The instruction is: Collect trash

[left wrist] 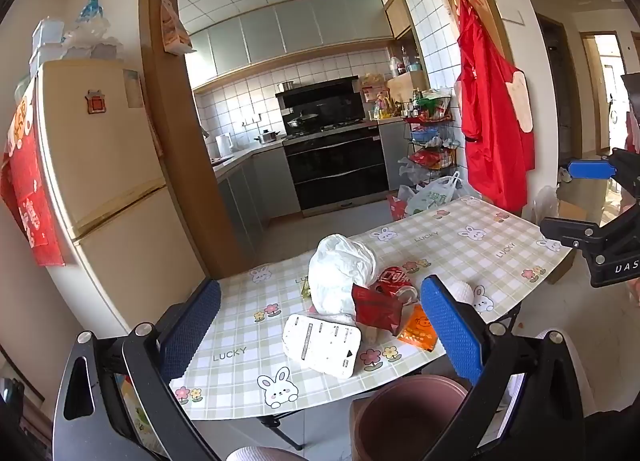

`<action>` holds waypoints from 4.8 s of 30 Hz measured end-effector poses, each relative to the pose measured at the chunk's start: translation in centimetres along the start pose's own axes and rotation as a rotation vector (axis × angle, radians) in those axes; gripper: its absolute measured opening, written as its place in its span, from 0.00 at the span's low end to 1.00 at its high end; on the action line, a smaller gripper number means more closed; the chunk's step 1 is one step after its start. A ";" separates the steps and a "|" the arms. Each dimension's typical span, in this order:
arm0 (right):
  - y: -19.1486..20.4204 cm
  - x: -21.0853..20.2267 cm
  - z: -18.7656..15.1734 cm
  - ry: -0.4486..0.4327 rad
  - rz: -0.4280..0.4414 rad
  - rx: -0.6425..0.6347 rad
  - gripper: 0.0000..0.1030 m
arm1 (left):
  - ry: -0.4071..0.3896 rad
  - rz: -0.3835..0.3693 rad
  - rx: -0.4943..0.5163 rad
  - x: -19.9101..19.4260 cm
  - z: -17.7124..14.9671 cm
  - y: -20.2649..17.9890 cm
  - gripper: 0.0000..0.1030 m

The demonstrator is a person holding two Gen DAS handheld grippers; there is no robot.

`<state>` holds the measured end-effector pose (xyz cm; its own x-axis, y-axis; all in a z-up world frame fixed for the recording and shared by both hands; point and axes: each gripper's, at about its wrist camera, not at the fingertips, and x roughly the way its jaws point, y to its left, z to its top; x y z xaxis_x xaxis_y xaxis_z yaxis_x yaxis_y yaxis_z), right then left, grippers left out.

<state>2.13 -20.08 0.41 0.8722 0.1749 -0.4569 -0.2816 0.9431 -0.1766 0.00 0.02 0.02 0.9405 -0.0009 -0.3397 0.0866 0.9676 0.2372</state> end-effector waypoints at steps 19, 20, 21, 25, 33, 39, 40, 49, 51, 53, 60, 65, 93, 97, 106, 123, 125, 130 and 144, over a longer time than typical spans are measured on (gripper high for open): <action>-0.5 0.0 0.0 0.002 -0.006 0.005 0.95 | -0.002 0.002 -0.002 0.1 0.0 0.0 0.95; -0.5 0.0 0.0 0.002 -0.003 0.004 0.95 | -0.003 0.001 -0.002 0.1 0.0 0.0 0.95; -0.5 0.0 0.0 0.001 -0.004 0.005 0.95 | -0.003 0.001 -0.003 0.1 0.0 0.0 0.95; -0.8 0.0 0.1 0.002 -0.008 0.008 0.95 | 0.000 0.004 -0.004 0.1 0.1 0.1 0.95; -0.2 0.1 0.1 0.007 -0.018 0.018 0.95 | 0.001 0.004 -0.002 0.3 -0.1 0.4 0.95; 0.0 0.2 0.0 0.009 -0.004 0.012 0.95 | 0.002 0.010 -0.007 -0.5 0.0 0.3 0.95; 0.1 0.2 0.0 0.009 -0.004 0.012 0.95 | 0.003 0.011 -0.007 -0.6 0.0 0.4 0.95; 0.1 0.3 -0.1 0.012 -0.002 0.013 0.95 | 0.003 0.011 -0.007 -0.6 -0.1 0.4 0.95; 0.1 0.3 -0.1 0.012 -0.002 0.013 0.95 | 0.004 0.010 -0.007 -0.6 -0.1 0.5 0.95; 0.1 0.3 -0.1 0.011 -0.001 0.013 0.95 | 0.004 0.010 -0.006 -0.7 0.0 0.5 0.95; 0.2 0.3 0.0 0.012 -0.001 0.013 0.95 | 0.004 0.010 -0.008 -0.6 -0.3 0.6 0.95; 0.2 0.3 0.0 0.012 -0.001 0.013 0.95 | 0.004 0.009 -0.006 -0.8 -0.4 0.6 0.95; 0.1 0.3 0.0 0.014 0.001 0.016 0.95 | 0.007 0.009 -0.013 -0.5 -0.4 0.7 0.95; 0.1 0.6 -0.5 0.018 0.004 0.027 0.95 | 0.015 0.005 -0.027 -0.2 -0.9 1.0 0.95; -0.8 3.6 -2.3 0.020 0.032 0.104 0.95 | 0.067 -0.020 -0.142 4.2 -1.8 2.3 0.95; -4.0 17.4 -10.0 0.155 0.051 0.301 0.95 | 0.292 -0.028 -0.259 18.2 -11.7 4.0 0.95; -4.0 18.9 -10.8 0.177 0.047 0.306 0.95 | 0.310 -0.035 -0.268 19.5 -12.8 3.4 0.95; -4.1 21.7 -12.4 0.232 0.058 0.333 0.95 | 0.333 -0.005 -0.229 22.5 -14.8 1.4 0.95; -4.8 26.7 -15.6 0.321 0.024 0.353 0.95 | 0.407 0.009 -0.150 27.9 -17.6 -2.4 0.95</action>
<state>20.55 -24.34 -24.54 0.6840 0.1537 -0.7131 -0.0981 0.9881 0.1189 20.25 2.16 -26.04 0.7323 0.0781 -0.6765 0.0024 0.9931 0.1173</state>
